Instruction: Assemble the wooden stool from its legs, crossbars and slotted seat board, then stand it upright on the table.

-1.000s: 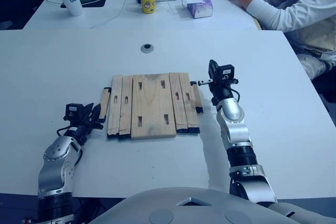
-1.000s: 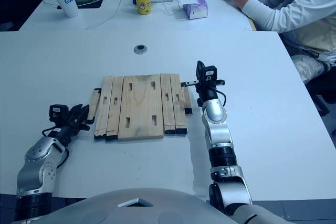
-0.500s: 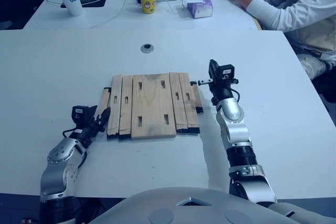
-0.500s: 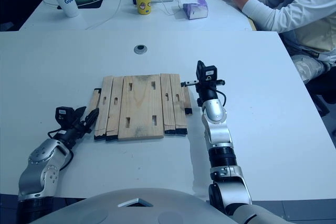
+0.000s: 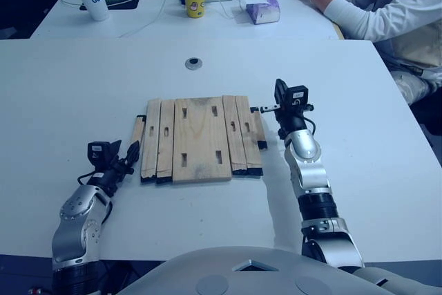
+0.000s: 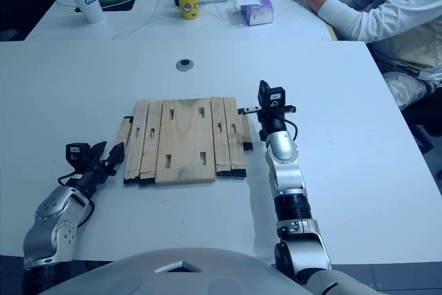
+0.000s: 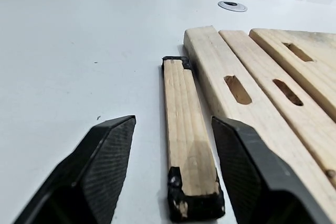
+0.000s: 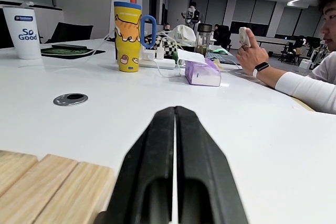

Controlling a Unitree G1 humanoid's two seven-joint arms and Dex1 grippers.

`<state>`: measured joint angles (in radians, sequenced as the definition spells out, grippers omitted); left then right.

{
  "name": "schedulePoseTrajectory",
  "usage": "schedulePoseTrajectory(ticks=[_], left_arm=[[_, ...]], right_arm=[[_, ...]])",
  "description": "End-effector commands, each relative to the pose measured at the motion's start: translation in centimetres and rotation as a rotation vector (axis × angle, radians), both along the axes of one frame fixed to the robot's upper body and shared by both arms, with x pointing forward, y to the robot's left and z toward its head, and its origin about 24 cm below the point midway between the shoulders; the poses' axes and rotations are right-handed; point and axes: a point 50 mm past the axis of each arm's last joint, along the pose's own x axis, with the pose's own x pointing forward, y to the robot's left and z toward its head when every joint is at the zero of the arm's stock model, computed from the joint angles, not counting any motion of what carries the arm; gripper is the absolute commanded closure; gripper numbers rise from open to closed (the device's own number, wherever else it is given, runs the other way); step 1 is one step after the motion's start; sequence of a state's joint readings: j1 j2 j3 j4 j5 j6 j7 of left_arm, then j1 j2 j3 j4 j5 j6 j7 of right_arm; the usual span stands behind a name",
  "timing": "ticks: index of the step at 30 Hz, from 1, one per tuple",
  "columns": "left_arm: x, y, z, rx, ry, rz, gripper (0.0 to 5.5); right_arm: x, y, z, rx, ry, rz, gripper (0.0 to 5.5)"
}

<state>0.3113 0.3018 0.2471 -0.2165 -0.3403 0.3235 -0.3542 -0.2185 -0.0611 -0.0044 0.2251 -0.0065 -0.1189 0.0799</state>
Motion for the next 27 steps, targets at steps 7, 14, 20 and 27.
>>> schedulePoseTrajectory(ticks=[7, 14, 20, 27], left_arm=[[-0.5, 0.0, -1.0, 0.045, 0.069, -0.032, 2.83], [-0.7, 0.0, -1.4, 0.080, 0.095, -0.056, 3.17], [-0.6, 0.0, -1.4, 0.088, 0.092, -0.065, 4.13], [0.7, 0.6, -0.1, 0.178, -0.010, -0.024, 4.17]], right_arm=[[-0.1, 0.1, 0.1, -0.010, 0.002, 0.000, 5.50], [-0.1, 0.1, 0.1, -0.011, 0.004, 0.001, 5.50], [-0.1, 0.1, 0.1, -0.011, 0.005, 0.000, 5.50], [0.2, 0.1, 0.4, -0.006, -0.005, 0.010, 5.50]])
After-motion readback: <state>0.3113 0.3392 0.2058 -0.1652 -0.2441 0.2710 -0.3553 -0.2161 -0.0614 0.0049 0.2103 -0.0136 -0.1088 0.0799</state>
